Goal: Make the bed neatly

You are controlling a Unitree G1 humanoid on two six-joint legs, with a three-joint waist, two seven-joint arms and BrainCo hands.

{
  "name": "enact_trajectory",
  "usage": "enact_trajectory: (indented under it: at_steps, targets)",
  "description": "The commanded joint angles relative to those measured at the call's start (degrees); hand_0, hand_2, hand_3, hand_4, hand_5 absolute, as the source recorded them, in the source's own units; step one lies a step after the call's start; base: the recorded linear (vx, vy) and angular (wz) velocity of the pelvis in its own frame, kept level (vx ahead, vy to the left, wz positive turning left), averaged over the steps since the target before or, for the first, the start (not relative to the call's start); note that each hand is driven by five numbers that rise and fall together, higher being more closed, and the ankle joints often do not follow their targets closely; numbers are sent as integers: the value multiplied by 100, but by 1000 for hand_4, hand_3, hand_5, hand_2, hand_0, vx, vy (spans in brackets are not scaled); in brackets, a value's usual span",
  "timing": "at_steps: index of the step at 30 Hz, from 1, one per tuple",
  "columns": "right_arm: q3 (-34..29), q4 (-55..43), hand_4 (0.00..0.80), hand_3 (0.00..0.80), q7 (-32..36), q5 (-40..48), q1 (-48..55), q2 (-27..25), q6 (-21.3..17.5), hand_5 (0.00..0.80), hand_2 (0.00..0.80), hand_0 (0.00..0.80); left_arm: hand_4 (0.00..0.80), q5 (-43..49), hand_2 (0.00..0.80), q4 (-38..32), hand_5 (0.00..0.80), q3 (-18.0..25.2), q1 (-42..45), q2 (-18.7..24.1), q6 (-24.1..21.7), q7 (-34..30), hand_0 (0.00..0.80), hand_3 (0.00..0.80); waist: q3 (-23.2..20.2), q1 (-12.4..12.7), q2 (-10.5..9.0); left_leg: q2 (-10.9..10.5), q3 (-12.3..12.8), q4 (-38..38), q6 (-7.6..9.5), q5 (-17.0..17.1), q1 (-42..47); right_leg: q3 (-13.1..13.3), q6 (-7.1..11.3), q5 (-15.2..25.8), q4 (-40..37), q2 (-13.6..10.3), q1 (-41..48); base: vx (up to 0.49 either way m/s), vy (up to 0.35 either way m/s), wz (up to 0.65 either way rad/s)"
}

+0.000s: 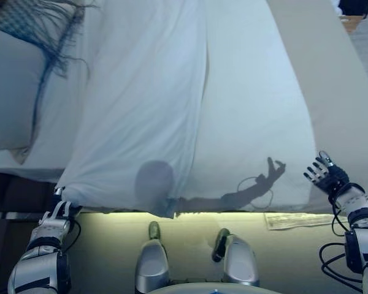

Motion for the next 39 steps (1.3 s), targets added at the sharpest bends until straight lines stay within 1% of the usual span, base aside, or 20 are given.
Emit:
enact_trajectory:
  at_steps: [1,4,6,10,14,16,17,18,19,20,24,25,26,27,28,32,35,37,38,39]
  targets:
    - [207,201,0,0,113,-193,-253,-467,-2,0,0,0,800,-382,800,375,800,323,659,344,-533,229,800,800,-366,208,335,206,-170,74,-237,362,15,39,-112,121,-990,191,619,-35,239,10]
    - [258,220,0,0,87,-337,-405,-628,72,0,0,0,800,-449,800,426,800,261,704,171,-518,125,800,800,-365,157,457,127,-157,125,-236,336,28,62,-106,130,-991,128,587,-43,226,0]
    - [303,234,0,0,93,-423,-518,-690,97,0,0,0,800,-570,800,362,800,159,677,-15,-601,143,800,800,-300,125,496,100,-163,276,-233,319,-41,96,-133,108,-900,94,491,-94,175,-2]
    - [387,204,0,0,84,-378,-678,-743,76,0,0,0,800,-736,800,46,800,-89,548,-315,-640,296,800,800,-99,107,466,55,-200,799,-192,203,-358,179,-172,85,-525,9,140,-133,97,-3]
    - [488,186,0,0,90,-280,-843,-732,59,0,0,0,800,-916,800,-93,800,-295,308,-371,-589,364,800,800,141,105,315,0,-223,1449,-112,-38,-792,293,-194,77,-97,-65,-278,-140,37,2]
    - [549,164,0,0,94,-150,-919,-684,42,0,0,0,800,-930,800,-152,800,-375,151,-322,-512,406,800,800,259,115,197,-10,-205,1780,-41,-248,-1026,356,-192,86,125,-93,-494,-102,-32,4]
    - [595,148,0,0,96,-81,-967,-639,29,0,0,0,800,-962,800,-172,800,-439,33,-284,-514,446,800,800,304,114,118,-9,-249,1957,-49,-455,-1116,460,-141,-15,256,-90,-574,-159,-63,10]
    - [640,131,0,0,118,6,-1008,-593,3,0,0,0,800,-999,800,-190,800,-506,-117,-205,-470,511,800,800,401,116,50,18,-194,2124,25,-485,-1304,433,-178,102,357,-118,-735,-142,-64,10]
    - [665,123,0,0,140,56,-1025,-553,-19,0,0,0,800,-1021,800,-180,800,-543,-223,-141,-436,544,800,800,439,119,-4,25,-192,2268,54,-596,-1413,472,-172,98,452,-125,-831,-115,-47,7]
    - [702,122,0,0,166,83,-1046,-493,-44,0,0,0,800,-1016,800,-138,800,-585,-346,-71,-382,556,800,800,469,114,-68,24,-252,2469,46,-831,-1500,587,-112,-14,604,-114,-901,-4,-39,-3]
    - [819,132,0,0,132,172,-1214,-381,-34,0,0,0,800,-963,800,62,800,-732,-662,126,-137,451,800,800,582,122,-223,70,-266,2988,158,-1205,-1903,698,-76,-2,918,-150,-1228,-42,-6,-3]
    - [852,142,0,0,122,205,-1267,-353,-46,0,0,0,750,-947,750,106,750,-785,-739,141,-121,437,750,750,618,119,-259,83,-265,3108,185,-1293,-2008,732,-61,13,1000,-163,-1325,-69,14,-1]
    - [895,150,0,0,122,227,-1330,-322,-61,0,0,0,417,-964,417,150,417,-851,-819,157,-112,480,417,417,655,118,-296,106,-263,3246,214,-1393,-2135,771,-42,21,1115,-184,-1451,-71,27,-4]
    - [925,152,0,0,122,227,-1386,-307,-61,0,0,0,439,-996,439,178,439,-879,-869,174,-120,496,439,439,666,116,-317,120,-255,3345,233,-1466,-2229,808,-26,13,1207,-196,-1559,-70,54,-5]
    - [977,134,0,0,144,215,-1448,-275,-53,0,0,0,800,-1032,800,206,800,-904,-928,200,-115,520,800,800,688,111,-343,137,-251,3450,258,-1547,-2337,852,-5,8,1319,-203,-1687,-51,56,-7]
    - [1143,65,0,0,438,-9,-1522,-145,58,0,0,0,800,-1076,800,252,800,-947,-1017,158,-148,542,800,800,714,123,-399,212,-252,3764,294,-1693,-2643,946,54,-11,1581,-228,-2020,-28,29,-4]
    - [1297,65,0,0,683,-64,-1470,-12,206,0,0,0,800,-1085,800,310,800,-1004,-1003,118,-100,421,800,800,714,147,-404,226,-269,3852,298,-1731,-2766,1003,119,18,1660,-256,-2186,0,0,0]
    - [1339,101,0,0,877,-37,-1444,110,299,0,0,0,800,-1152,800,372,800,-1010,-973,113,-24,210,800,800,725,165,-387,213,-286,3864,292,-1740,-2825,1039,166,47,1665,-266,-2273,3,16,0]
    - [1382,107,0,0,949,-47,-1438,182,323,0,0,0,119,-1163,119,401,119,-1027,-962,101,60,161,119,119,731,169,-369,206,-285,3850,288,-1739,-2845,1053,180,59,1656,-265,-2310,-4,44,1]
    - [1438,117,0,0,972,-51,-1449,285,290,0,0,0,0,-1249,0,416,0,-1071,-965,87,103,130,0,0,739,167,-345,203,-285,3846,282,-1740,-2871,1074,201,74,1661,-270,-2357,-10,52,1]
